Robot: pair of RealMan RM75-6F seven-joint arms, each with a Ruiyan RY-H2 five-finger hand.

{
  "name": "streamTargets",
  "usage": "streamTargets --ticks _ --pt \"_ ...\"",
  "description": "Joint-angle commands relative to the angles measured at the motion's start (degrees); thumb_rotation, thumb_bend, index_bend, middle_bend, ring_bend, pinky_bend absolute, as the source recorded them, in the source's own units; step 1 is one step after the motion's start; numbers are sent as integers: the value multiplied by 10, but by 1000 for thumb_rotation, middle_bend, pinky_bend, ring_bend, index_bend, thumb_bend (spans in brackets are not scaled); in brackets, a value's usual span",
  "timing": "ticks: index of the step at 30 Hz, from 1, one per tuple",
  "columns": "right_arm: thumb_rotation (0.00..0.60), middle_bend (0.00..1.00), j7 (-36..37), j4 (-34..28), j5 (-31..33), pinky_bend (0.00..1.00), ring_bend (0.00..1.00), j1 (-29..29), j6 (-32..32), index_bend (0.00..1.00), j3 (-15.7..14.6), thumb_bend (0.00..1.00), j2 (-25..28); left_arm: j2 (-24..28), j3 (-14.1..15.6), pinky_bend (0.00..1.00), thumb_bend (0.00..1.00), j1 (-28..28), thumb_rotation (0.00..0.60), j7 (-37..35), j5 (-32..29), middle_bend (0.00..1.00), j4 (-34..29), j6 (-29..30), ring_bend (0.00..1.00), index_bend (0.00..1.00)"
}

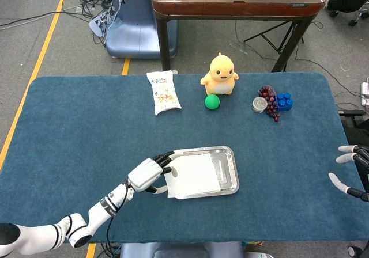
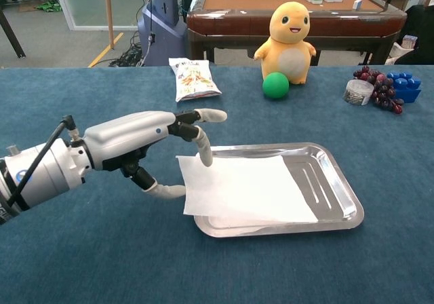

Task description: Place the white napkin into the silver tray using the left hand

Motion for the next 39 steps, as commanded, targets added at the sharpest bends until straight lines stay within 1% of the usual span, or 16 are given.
streamTargets --ticks 1,24,39 --pt "600 355 1 0 -1 376 273 -1 2 489 0 212 0 -4 -3 185 256 -2 600 3 -3 29 1 -3 0 395" --pt "600 354 15 5 0 376 273 -4 7 489 2 212 3 -36 -25 185 256 -28 600 55 -31 29 17 -38 0 382" --pt "600 354 19 6 5 376 273 -5 7 489 5 212 3 -53 -34 185 256 -51 600 88 -34 28 29 -57 0 370"
